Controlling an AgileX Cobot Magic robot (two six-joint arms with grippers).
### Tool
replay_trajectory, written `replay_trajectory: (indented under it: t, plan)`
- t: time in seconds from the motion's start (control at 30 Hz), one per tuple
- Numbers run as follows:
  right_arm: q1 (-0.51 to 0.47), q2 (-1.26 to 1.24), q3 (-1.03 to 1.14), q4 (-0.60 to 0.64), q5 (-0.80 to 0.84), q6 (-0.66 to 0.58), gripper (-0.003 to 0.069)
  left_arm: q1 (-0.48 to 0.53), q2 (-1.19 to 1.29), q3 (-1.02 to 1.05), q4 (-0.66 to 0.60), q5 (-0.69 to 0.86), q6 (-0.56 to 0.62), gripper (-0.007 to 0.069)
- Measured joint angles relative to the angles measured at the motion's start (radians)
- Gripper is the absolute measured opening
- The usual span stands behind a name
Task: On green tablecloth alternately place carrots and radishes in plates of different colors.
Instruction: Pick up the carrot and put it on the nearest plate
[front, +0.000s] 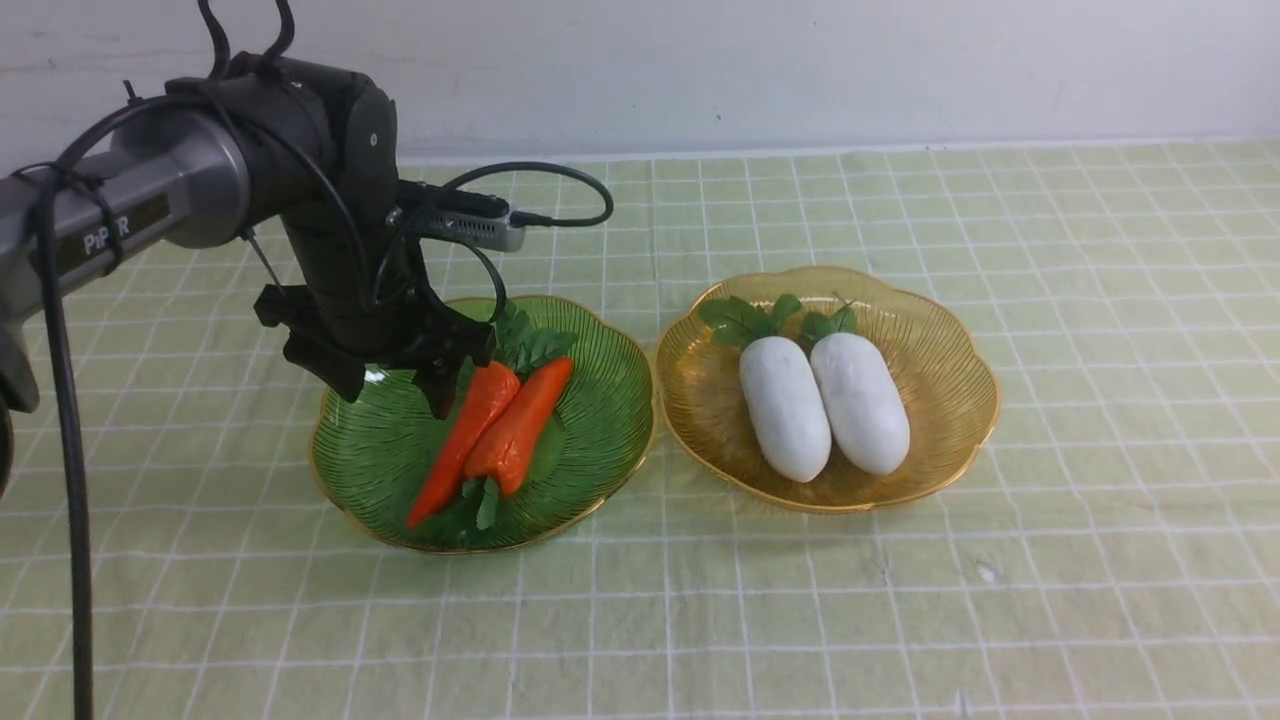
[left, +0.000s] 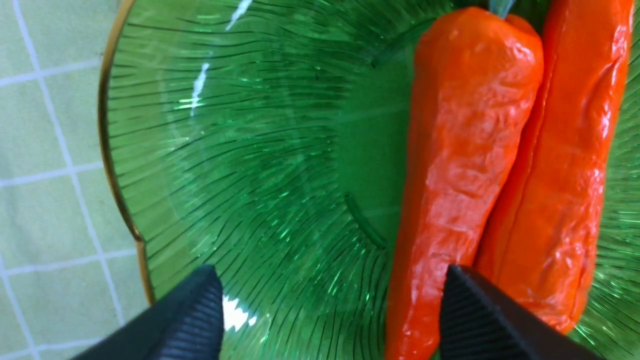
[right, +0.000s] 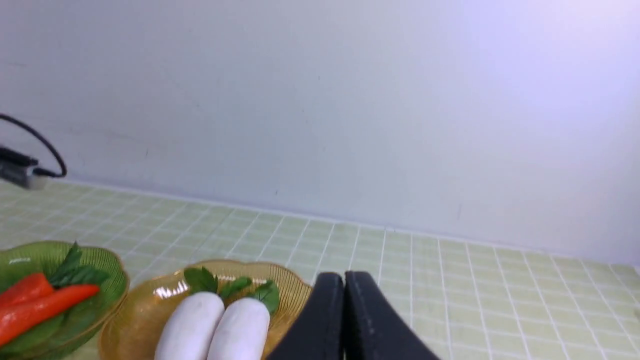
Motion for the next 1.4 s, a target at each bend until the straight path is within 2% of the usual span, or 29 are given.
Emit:
replay_trajectory:
  t: [0.17, 0.23, 0.37, 0.5, 0.73, 1.07, 1.4]
  plan:
    - [0.0, 0.0, 0.099, -0.005, -0.139, 0.0, -0.0014, 0.0, 0.0, 0.0, 0.0, 0.0, 0.0, 0.0434]
    - [0.0, 0.0, 0.131, -0.006, -0.155, 0.0, -0.0015, 0.0, 0.0, 0.0, 0.0, 0.0, 0.0, 0.031]
    - [0.0, 0.0, 0.175, -0.006, -0.146, 0.0, -0.0015, 0.0, 0.0, 0.0, 0.009, 0.0, 0.0, 0.0115]
    - [0.0, 0.0, 0.211, -0.006, -0.122, 0.0, -0.0015, 0.0, 0.0, -0.003, 0.036, 0.006, 0.0, 0.001]
    - [0.0, 0.0, 0.235, -0.006, -0.037, 0.0, -0.0015, 0.0, -0.013, -0.098, 0.063, 0.117, 0.0, -0.0008]
    - [0.0, -0.047, 0.244, -0.006, 0.045, 0.0, -0.0015, 0.0, -0.142, -0.22, 0.065, 0.135, 0.034, -0.0008]
    - [0.0, -0.133, 0.403, -0.006, 0.058, 0.0, -0.0015, 0.0, -0.261, -0.225, 0.063, 0.154, 0.034, -0.0008]
